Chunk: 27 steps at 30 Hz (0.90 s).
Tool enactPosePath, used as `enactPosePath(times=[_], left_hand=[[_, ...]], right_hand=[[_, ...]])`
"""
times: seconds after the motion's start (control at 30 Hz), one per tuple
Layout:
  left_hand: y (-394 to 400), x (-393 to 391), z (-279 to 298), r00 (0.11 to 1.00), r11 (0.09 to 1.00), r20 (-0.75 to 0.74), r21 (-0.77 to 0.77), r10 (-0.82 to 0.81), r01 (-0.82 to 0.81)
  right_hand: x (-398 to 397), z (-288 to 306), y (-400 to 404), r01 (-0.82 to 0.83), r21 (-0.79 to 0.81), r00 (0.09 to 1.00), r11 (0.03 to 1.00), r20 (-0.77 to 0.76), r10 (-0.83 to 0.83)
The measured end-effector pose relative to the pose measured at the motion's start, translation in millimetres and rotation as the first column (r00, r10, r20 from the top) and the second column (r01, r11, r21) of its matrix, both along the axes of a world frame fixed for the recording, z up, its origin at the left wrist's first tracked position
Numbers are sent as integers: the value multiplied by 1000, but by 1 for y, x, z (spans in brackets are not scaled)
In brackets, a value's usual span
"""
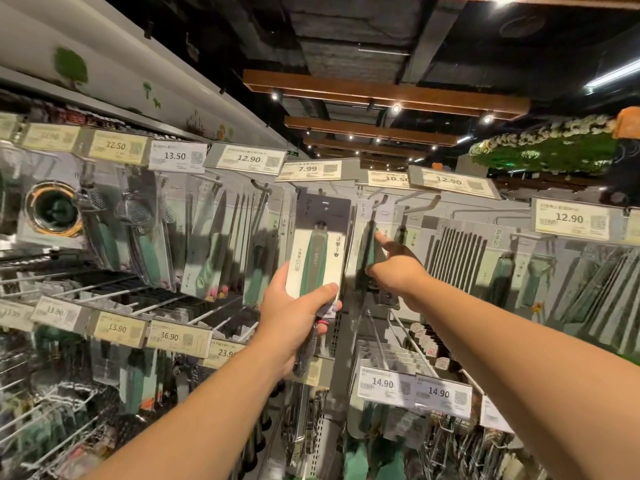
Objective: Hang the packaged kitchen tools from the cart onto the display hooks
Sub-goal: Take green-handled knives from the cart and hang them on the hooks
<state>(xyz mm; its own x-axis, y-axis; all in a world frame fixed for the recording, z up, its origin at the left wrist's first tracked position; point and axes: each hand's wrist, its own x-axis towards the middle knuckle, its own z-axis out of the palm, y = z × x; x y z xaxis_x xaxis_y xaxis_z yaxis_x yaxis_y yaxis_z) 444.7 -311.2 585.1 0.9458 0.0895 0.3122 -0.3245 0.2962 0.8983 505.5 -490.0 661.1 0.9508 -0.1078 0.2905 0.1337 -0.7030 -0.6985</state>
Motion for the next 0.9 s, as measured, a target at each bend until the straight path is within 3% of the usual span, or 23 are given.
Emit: enactPosePath(times=[0.1, 0.37, 0.47, 0.53, 0.63, 0.8, 0.9], left_hand=[[1, 2, -1, 1000, 1000, -17, 3, 9, -8], [-1, 1, -1, 999, 999, -40, 20, 37, -36], [-4, -2, -2, 998, 999, -44, 29, 41, -39], [-7, -4, -1, 998, 999, -41, 24, 50, -49], [-16, -8, 0, 997, 996, -32, 62, 72, -70], [-38, -17, 2, 993, 981, -22, 159, 112, -107], [-45, -26, 3, 993, 980, -6, 161, 120, -117]], right_hand=[[7, 2, 5, -24, -94, 999, 995, -27, 22], [-12, 8, 11, -5, -37, 990, 999, -141, 0], [-37, -5, 15, 52, -5, 994, 999, 93, -51], [-58, -15, 24, -49, 86, 984, 995, 175, 33], [-79, -27, 40, -159, 125, 966, 979, 223, 129], [-91, -32, 48, -58, -13, 963, 998, 261, 59], [-98, -29, 44, -29, -10, 965, 1000, 262, 31]])
